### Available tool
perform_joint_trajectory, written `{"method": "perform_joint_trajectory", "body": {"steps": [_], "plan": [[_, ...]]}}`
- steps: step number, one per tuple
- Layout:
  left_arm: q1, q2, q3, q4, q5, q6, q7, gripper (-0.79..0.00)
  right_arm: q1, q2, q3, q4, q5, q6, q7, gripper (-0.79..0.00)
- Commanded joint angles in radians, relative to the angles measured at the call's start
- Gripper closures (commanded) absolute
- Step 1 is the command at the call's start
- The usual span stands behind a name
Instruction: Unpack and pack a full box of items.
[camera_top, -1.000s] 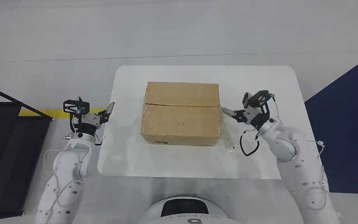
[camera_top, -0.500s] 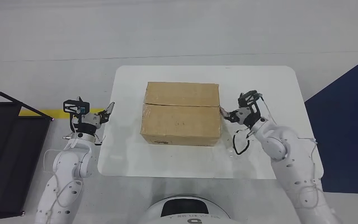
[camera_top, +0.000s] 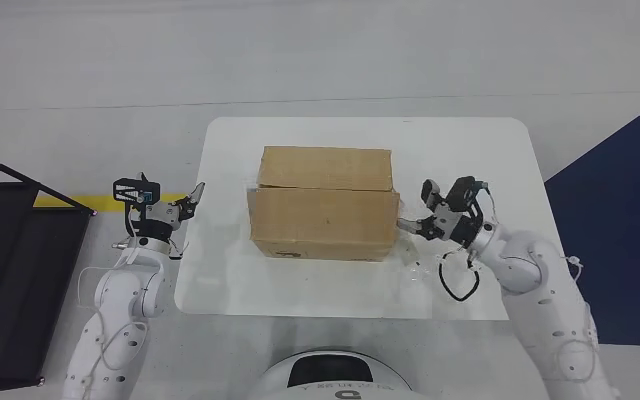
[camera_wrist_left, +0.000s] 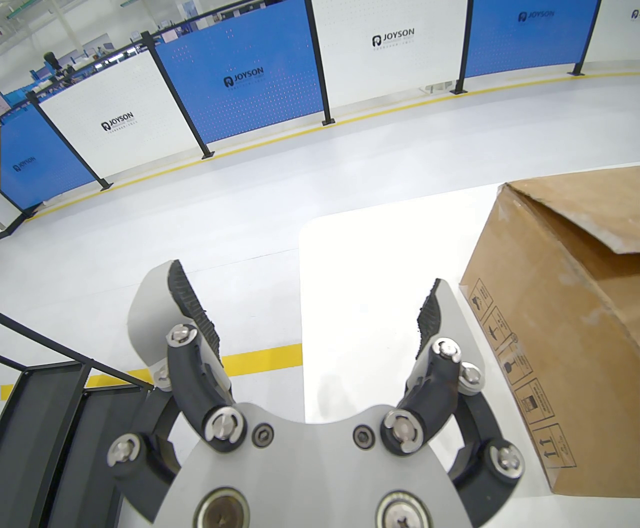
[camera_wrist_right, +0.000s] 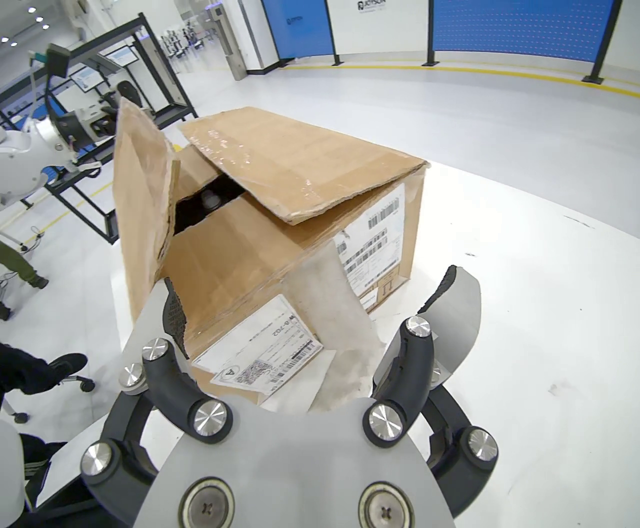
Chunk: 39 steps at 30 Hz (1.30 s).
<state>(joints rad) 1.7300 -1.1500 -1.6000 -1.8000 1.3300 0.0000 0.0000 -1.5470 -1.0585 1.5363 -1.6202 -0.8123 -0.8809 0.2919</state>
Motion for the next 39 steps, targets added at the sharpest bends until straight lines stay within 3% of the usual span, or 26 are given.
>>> {"method": "perform_joint_trajectory", "body": {"steps": [1,3,9,14,16,19,25,31,39], "plan": [[0.000,0.000,0.000,0.000,0.000,0.000,0.000,-0.785,-0.009,0.006,0.014,-0.001,0.016,-0.059,0.014,-0.785],[0.000,0.000,0.000,0.000,0.000,0.000,0.000,-0.785,-0.019,0.014,0.024,-0.002,0.030,-0.127,0.035,-0.785],[0.000,0.000,0.000,0.000,0.000,0.000,0.000,-0.785,-0.058,0.050,0.019,-0.073,0.069,-0.131,0.081,-0.785],[0.000,0.000,0.000,0.000,0.000,0.000,0.000,-0.785,-0.076,0.072,0.066,-0.049,0.059,-0.128,0.013,-0.785],[0.000,0.000,0.000,0.000,0.000,0.000,0.000,-0.785,-0.075,0.069,0.083,-0.041,0.028,-0.055,-0.029,-0.785],[0.000,0.000,0.000,0.000,0.000,0.000,0.000,-0.785,-0.087,0.057,0.081,-0.069,-0.074,0.154,-0.110,-0.785],[0.000,0.000,0.000,0.000,0.000,0.000,0.000,-0.785,-0.087,0.057,0.081,-0.069,-0.074,0.154,-0.110,-0.785],[0.000,0.000,0.000,0.000,0.000,0.000,0.000,-0.785,-0.023,0.042,0.015,-0.051,-0.111,0.388,-0.073,-0.785],[0.000,0.000,0.000,0.000,0.000,0.000,0.000,-0.785,0.054,0.028,-0.080,-0.034,-0.166,0.483,-0.021,-0.785]]}}
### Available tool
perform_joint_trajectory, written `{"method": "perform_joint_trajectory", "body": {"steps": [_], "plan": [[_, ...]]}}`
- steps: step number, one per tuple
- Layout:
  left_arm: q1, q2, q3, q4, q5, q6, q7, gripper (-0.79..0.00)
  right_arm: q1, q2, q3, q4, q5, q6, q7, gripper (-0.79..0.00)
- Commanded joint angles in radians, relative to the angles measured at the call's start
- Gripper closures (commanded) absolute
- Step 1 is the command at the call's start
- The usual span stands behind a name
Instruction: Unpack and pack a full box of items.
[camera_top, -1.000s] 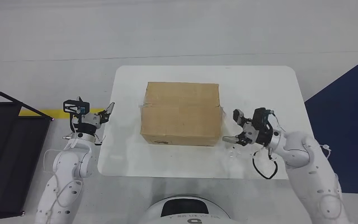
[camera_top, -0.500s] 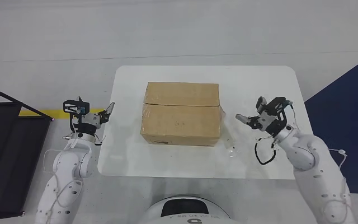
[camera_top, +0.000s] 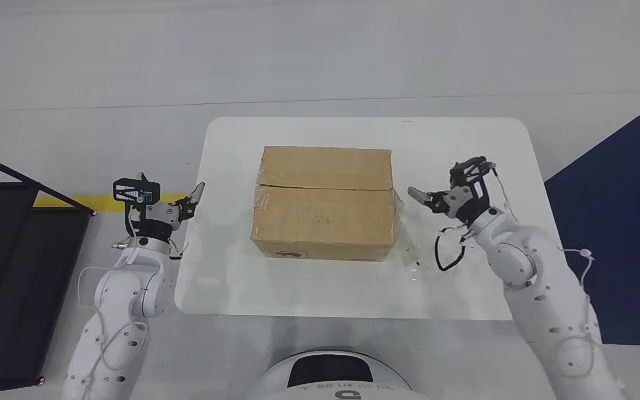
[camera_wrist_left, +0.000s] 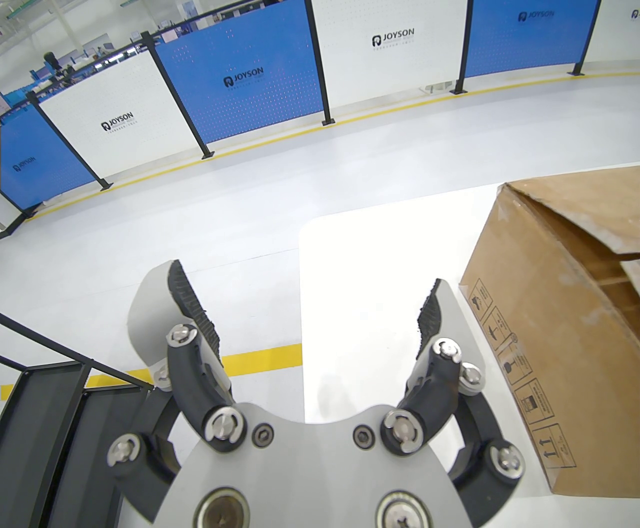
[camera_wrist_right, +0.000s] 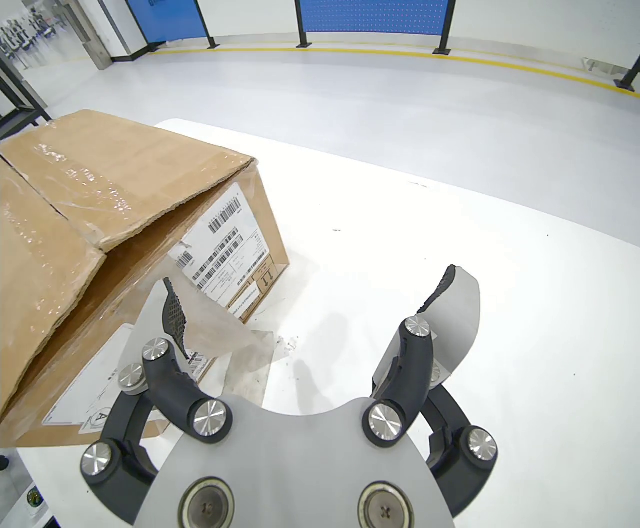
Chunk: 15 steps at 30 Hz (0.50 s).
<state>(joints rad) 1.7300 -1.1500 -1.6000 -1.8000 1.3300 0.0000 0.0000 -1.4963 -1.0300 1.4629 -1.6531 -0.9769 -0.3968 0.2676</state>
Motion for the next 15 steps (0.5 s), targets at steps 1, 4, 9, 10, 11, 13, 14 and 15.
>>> {"method": "perform_joint_trajectory", "body": {"steps": [1,4,9,10,11,13,14,15], "plan": [[0.000,0.000,0.000,0.000,0.000,0.000,0.000,-0.785,0.006,-0.001,-0.013,-0.003,0.000,-0.008,0.008,-0.785],[0.000,0.000,0.000,0.000,0.000,0.000,0.000,-0.785,0.012,-0.002,-0.022,-0.006,0.023,-0.036,0.022,-0.785],[0.000,0.000,0.000,0.000,0.000,0.000,0.000,-0.785,0.024,-0.006,-0.040,-0.018,0.035,-0.024,0.035,-0.785],[0.000,0.000,0.000,0.000,0.000,0.000,0.000,-0.785,0.029,-0.007,-0.043,-0.016,0.040,-0.022,0.038,-0.785],[0.000,0.000,0.000,0.000,0.000,0.000,0.000,-0.785,0.035,-0.008,-0.047,-0.015,0.045,-0.021,0.043,-0.785],[0.000,0.000,0.000,0.000,0.000,0.000,0.000,-0.785,0.048,-0.010,-0.057,-0.010,0.050,-0.013,0.055,-0.785],[0.000,0.000,0.000,0.000,0.000,0.000,0.000,-0.785,0.054,-0.011,-0.063,-0.009,0.048,-0.005,0.062,-0.785],[0.000,0.000,0.000,0.000,0.000,0.000,0.000,-0.785,0.060,-0.012,-0.069,-0.008,0.043,0.005,0.068,-0.785]]}}
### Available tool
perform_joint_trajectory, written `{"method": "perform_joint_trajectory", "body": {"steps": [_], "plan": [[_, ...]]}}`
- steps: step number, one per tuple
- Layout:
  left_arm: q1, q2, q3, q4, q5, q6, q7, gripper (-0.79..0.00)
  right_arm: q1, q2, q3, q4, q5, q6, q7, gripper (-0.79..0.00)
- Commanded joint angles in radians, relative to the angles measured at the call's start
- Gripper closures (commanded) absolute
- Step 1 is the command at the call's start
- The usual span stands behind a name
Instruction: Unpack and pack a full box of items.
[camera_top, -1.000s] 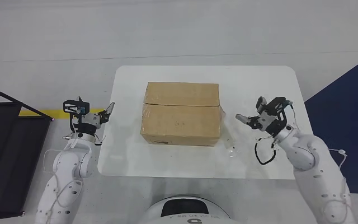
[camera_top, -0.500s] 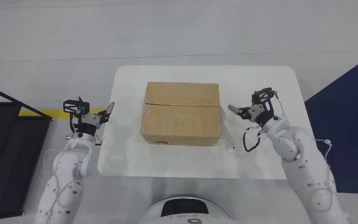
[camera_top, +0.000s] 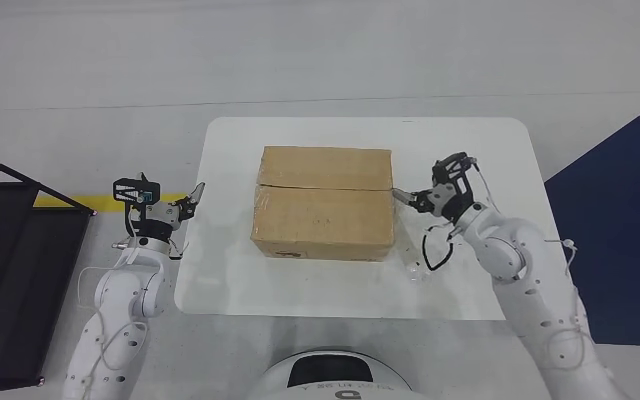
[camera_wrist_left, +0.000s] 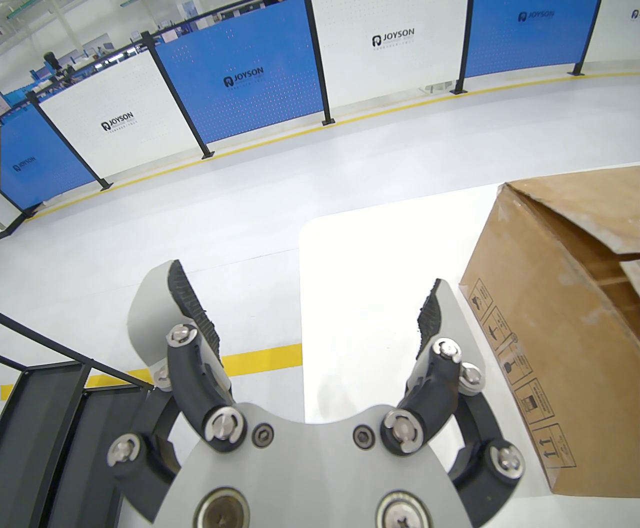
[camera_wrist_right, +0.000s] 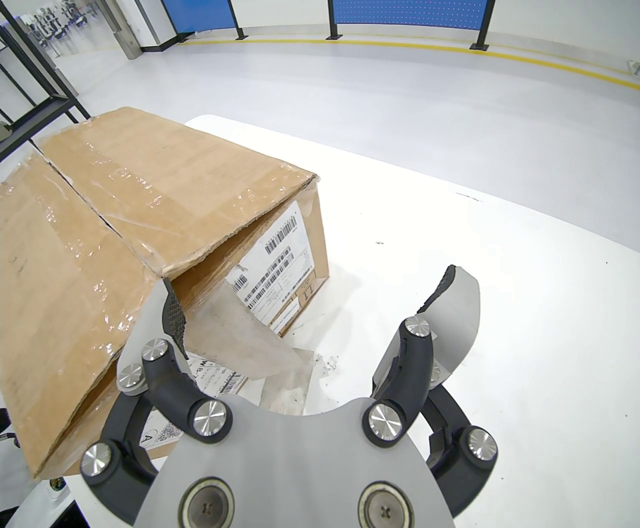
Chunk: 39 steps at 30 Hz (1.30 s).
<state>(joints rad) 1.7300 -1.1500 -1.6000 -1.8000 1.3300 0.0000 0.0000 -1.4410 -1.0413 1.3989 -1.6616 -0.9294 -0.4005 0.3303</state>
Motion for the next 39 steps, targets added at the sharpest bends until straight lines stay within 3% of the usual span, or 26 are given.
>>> {"method": "perform_joint_trajectory", "body": {"steps": [1,22,39], "plan": [[0.000,0.000,0.000,0.000,0.000,0.000,0.000,-0.785,0.010,-0.002,-0.011,0.001,-0.011,0.018,0.009,-0.785],[0.000,0.000,0.000,0.000,0.000,0.000,0.000,-0.785,0.009,-0.007,0.004,0.000,-0.004,0.082,0.029,-0.785],[0.000,0.000,0.000,0.000,0.000,0.000,0.000,-0.785,0.047,-0.018,-0.051,-0.042,-0.010,0.108,0.080,-0.785]]}}
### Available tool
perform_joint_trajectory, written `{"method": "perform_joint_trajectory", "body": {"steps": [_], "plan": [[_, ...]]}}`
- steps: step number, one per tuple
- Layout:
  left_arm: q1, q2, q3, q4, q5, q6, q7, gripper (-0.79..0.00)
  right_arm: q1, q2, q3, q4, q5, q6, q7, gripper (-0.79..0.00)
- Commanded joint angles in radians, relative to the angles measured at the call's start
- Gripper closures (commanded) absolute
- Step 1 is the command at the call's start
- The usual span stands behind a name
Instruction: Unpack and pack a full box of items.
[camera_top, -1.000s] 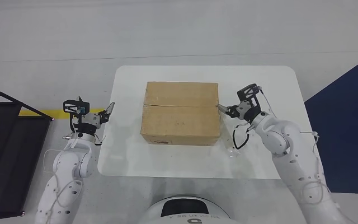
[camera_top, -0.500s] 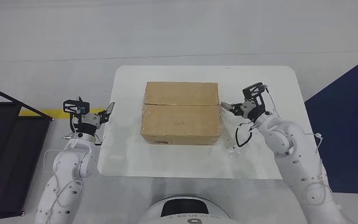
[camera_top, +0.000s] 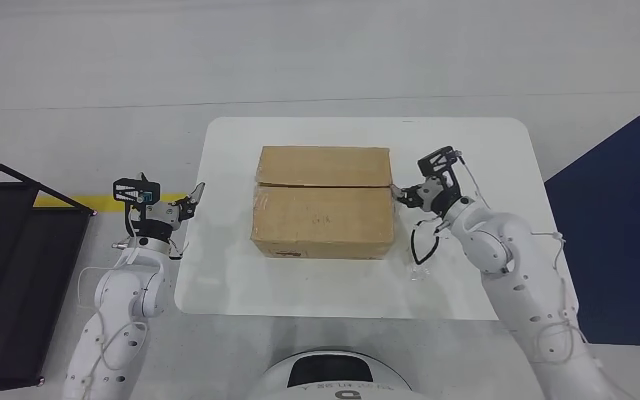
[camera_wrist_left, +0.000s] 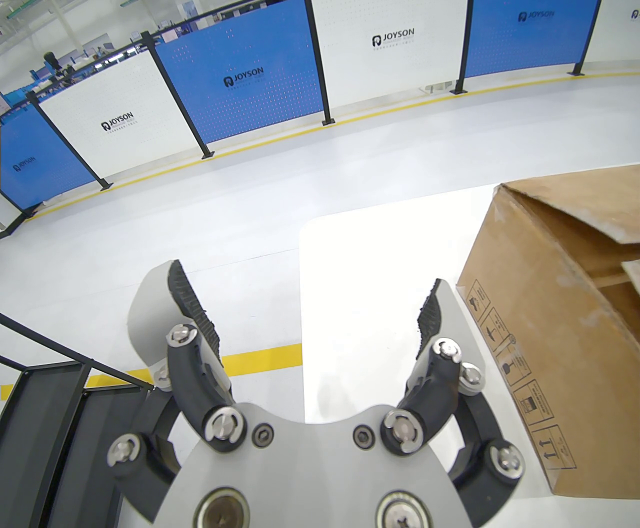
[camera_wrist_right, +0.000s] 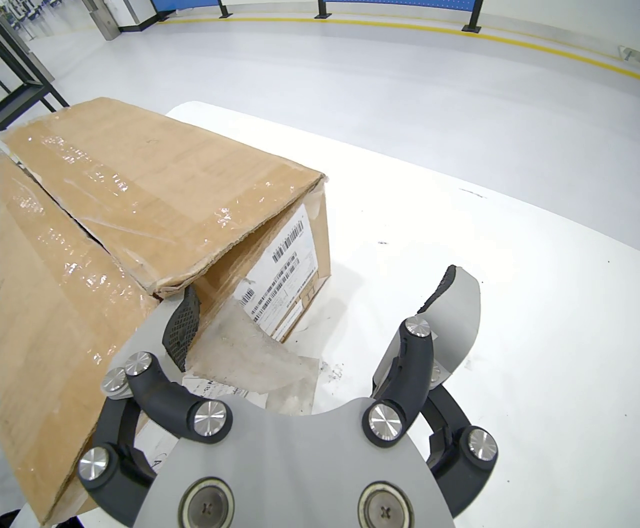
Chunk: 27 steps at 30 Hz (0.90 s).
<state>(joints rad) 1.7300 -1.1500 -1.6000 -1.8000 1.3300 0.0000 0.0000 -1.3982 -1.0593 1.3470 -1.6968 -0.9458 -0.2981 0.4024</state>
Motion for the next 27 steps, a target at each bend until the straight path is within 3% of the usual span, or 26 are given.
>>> {"method": "perform_joint_trajectory", "body": {"steps": [1,6,13,20,27], "plan": [[0.000,0.000,0.000,0.000,0.000,0.000,0.000,-0.785,0.009,-0.001,0.002,-0.014,0.011,0.013,0.019,-0.785],[0.000,0.000,0.000,0.000,0.000,0.000,0.000,-0.785,0.091,-0.011,-0.032,-0.034,0.033,0.086,0.095,-0.785],[0.000,0.000,0.000,0.000,0.000,0.000,0.000,-0.785,0.305,-0.047,-0.150,0.047,0.035,0.248,0.176,-0.785],[0.000,0.000,0.000,0.000,0.000,0.000,0.000,-0.785,0.488,-0.091,-0.296,0.225,-0.016,0.376,0.258,-0.785],[0.000,0.000,0.000,0.000,0.000,0.000,0.000,-0.785,0.629,-0.136,-0.413,0.429,-0.068,0.435,0.353,-0.785]]}}
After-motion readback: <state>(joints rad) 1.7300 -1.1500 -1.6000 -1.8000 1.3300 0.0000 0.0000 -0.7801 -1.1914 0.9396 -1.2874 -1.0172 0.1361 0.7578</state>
